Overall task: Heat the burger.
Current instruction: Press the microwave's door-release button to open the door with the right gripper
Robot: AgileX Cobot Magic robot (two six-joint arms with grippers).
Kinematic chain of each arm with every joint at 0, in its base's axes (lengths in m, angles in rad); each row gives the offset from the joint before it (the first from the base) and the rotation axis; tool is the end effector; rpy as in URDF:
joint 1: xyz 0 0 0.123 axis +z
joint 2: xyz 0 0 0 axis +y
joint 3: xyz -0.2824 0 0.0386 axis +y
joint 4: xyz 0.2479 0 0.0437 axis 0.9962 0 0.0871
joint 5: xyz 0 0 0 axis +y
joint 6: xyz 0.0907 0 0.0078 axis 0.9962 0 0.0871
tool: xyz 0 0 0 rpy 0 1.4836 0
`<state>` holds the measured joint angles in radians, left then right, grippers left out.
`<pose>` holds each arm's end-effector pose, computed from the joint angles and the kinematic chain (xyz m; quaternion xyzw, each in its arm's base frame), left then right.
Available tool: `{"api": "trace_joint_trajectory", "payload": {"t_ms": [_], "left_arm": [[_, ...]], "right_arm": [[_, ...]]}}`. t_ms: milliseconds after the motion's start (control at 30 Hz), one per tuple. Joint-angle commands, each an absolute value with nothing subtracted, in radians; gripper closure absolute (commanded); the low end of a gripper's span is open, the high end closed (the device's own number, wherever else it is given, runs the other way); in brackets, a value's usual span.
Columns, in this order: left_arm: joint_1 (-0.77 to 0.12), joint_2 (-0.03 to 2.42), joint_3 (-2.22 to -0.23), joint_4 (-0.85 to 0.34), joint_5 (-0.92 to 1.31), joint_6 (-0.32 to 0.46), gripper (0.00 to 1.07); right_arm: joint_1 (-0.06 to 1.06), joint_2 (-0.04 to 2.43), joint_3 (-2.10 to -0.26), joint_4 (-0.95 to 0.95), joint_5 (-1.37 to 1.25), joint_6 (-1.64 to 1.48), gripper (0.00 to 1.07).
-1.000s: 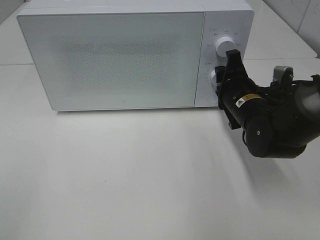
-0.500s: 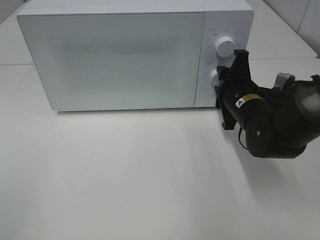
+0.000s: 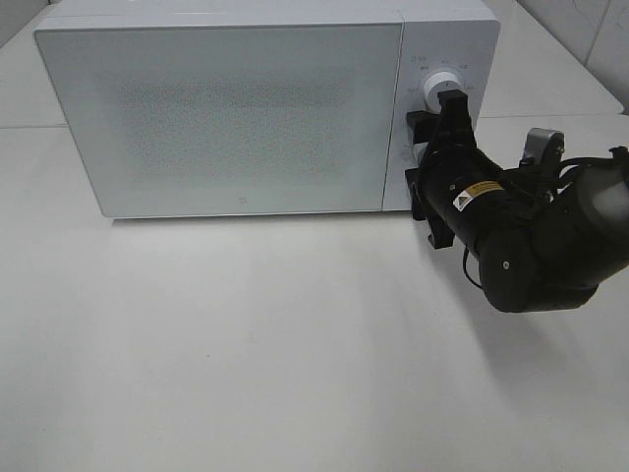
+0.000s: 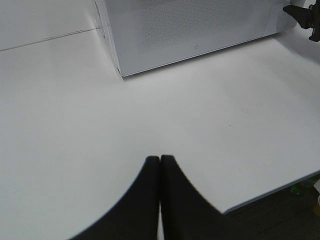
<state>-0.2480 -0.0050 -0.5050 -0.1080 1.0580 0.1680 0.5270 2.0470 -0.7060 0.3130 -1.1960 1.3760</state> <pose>-0.0083 -0.0067 0.2791 0.1775 0.8299 -0.0749 0.5236 0.3154 0.1534 0.1182 0.4244 0.5965 0.5136 0.4475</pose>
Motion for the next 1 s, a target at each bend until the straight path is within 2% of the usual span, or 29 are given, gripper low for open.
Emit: {"api": "trace_joint_trajectory", "payload": {"t_ms": [33, 233, 367, 467, 633, 700, 800, 867, 967, 1000], "left_arm": [[-0.245, -0.025, -0.503, -0.11, 1.043, 0.165, 1.06], [-0.245, -0.025, -0.503, -0.11, 1.043, 0.165, 1.06], [-0.245, -0.025, -0.503, -0.11, 1.043, 0.165, 1.06], [-0.245, -0.025, -0.503, -0.11, 1.043, 0.165, 1.06], [-0.245, -0.025, -0.503, -0.11, 1.043, 0.165, 1.06], [-0.245, -0.025, -0.503, -0.11, 1.043, 0.165, 1.06], [-0.245, -0.025, -0.503, -0.11, 1.043, 0.165, 1.06], [-0.245, -0.025, -0.503, -0.11, 1.043, 0.165, 1.06], [-0.245, -0.025, -0.503, -0.11, 1.043, 0.165, 1.06], [-0.245, -0.025, -0.503, -0.11, 1.043, 0.165, 1.06]], "right_arm": [[0.523, 2.036, -0.709, 0.271, -1.359, 1.326, 0.38], [0.523, 1.99, -0.652, 0.134, -1.358, 1.058, 0.4], [0.523, 1.908, -0.6, 0.036, -1.288, 0.717, 0.41], [0.523, 1.897, -0.598, 0.01, -1.268, 0.675, 0.42], [0.523, 1.836, -0.597, -0.131, -1.11, 0.446, 0.42], [0.523, 1.785, -0.597, -0.202, -0.933, 0.348, 0.42], [0.523, 1.773, -0.598, -0.206, -0.89, 0.338, 0.42], [0.523, 1.718, -0.625, -0.231, -0.653, 0.314, 0.44], [0.523, 1.703, -0.636, -0.248, -0.591, 0.305, 0.44], [0.523, 1.681, -0.663, -0.315, -0.468, 0.3, 0.45]]}}
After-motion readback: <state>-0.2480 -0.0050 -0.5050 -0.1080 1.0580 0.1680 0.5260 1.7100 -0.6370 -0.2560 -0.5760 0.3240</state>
